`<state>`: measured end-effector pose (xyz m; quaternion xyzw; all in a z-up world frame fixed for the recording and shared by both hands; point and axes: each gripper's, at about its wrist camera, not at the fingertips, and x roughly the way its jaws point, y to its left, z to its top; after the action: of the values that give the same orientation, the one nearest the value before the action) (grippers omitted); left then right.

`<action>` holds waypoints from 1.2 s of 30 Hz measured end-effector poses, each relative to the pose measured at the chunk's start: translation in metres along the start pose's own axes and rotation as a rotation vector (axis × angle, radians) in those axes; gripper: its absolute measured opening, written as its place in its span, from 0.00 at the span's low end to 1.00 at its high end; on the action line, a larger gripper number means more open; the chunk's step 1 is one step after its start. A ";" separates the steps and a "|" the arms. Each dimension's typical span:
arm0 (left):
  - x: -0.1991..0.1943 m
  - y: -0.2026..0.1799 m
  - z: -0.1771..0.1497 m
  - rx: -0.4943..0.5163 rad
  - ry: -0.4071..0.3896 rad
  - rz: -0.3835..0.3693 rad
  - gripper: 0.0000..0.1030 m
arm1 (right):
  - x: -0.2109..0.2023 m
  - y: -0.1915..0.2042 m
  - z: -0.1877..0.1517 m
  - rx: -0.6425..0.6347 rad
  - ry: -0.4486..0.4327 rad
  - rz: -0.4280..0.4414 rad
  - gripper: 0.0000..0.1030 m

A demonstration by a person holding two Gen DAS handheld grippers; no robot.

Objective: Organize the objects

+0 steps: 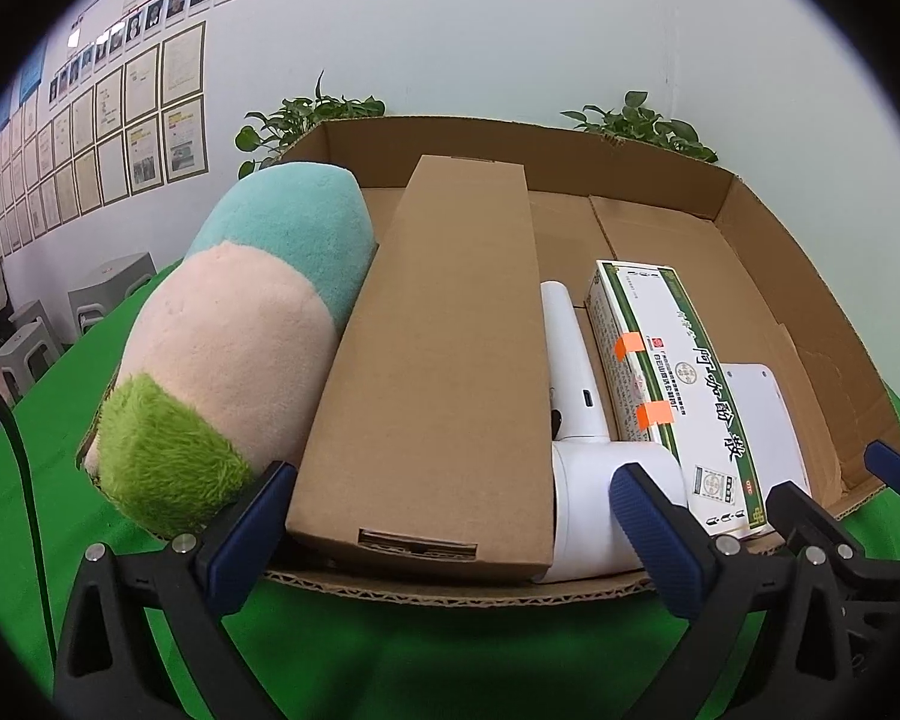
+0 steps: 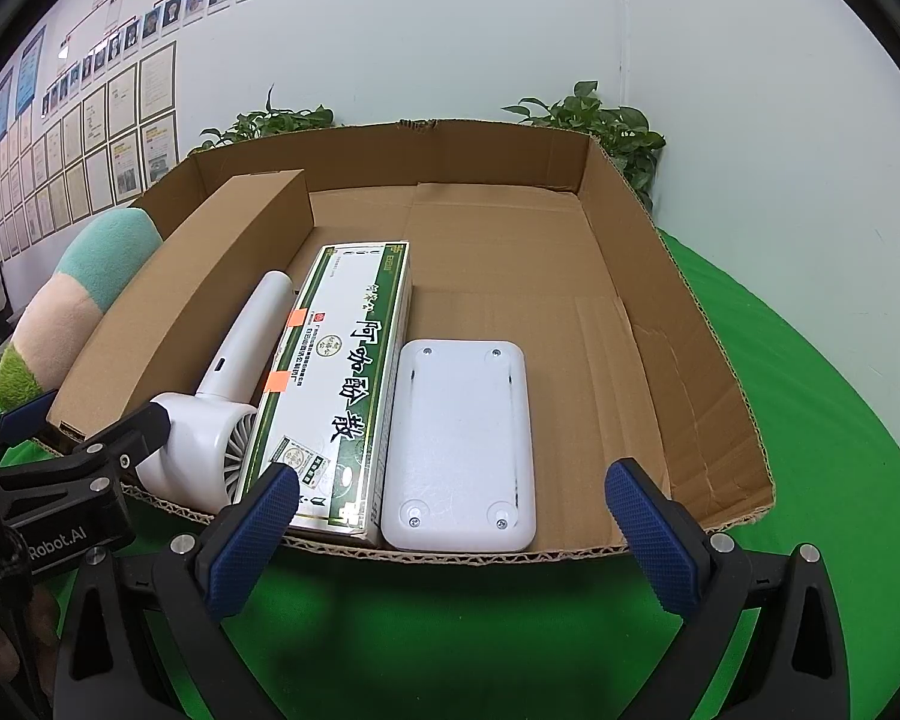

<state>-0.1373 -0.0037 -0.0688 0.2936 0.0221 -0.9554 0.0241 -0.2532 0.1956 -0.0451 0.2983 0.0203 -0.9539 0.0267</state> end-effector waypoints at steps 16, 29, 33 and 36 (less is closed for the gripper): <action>-0.006 -0.013 -0.001 0.069 -0.034 0.089 1.00 | -0.002 0.002 0.001 0.003 0.000 -0.004 1.00; -0.007 -0.014 -0.001 0.074 -0.037 0.098 1.00 | -0.004 0.004 0.001 0.007 -0.002 -0.001 1.00; -0.007 -0.013 -0.001 0.071 -0.035 0.093 1.00 | -0.004 0.004 0.001 0.008 -0.002 -0.001 1.00; -0.007 -0.011 -0.001 0.064 -0.031 0.082 1.00 | -0.004 0.004 0.001 0.008 -0.002 0.000 1.00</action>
<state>-0.1320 0.0080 -0.0654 0.2801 -0.0208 -0.9582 0.0540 -0.2500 0.1918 -0.0415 0.2975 0.0167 -0.9542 0.0255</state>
